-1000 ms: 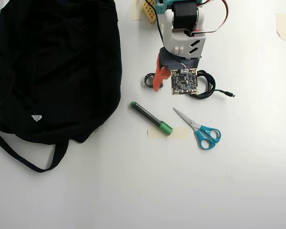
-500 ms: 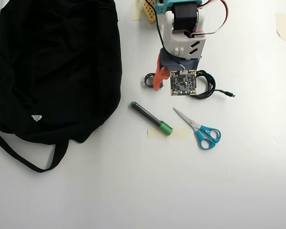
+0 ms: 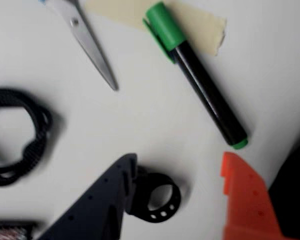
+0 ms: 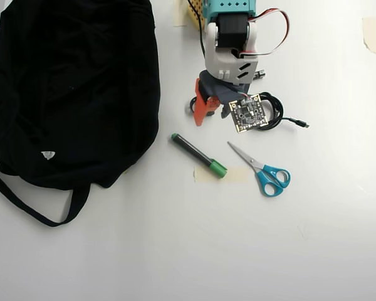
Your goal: Put the green marker into the black bag
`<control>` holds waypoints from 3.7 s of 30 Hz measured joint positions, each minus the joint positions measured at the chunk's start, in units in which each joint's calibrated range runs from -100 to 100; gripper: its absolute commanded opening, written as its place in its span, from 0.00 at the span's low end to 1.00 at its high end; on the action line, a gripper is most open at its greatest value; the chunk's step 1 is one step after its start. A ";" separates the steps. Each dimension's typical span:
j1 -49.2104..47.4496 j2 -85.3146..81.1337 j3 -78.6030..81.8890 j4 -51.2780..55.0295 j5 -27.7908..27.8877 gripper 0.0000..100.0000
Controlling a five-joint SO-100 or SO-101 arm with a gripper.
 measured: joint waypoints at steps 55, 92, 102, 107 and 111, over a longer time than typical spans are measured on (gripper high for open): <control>5.58 21.83 -15.88 2.32 17.78 0.23; 6.76 29.89 -20.28 5.07 21.39 0.32; 4.63 32.30 -21.62 5.15 20.42 0.32; 4.26 34.79 -24.69 5.15 20.42 0.32; 4.19 37.28 -27.52 5.24 20.42 0.32</control>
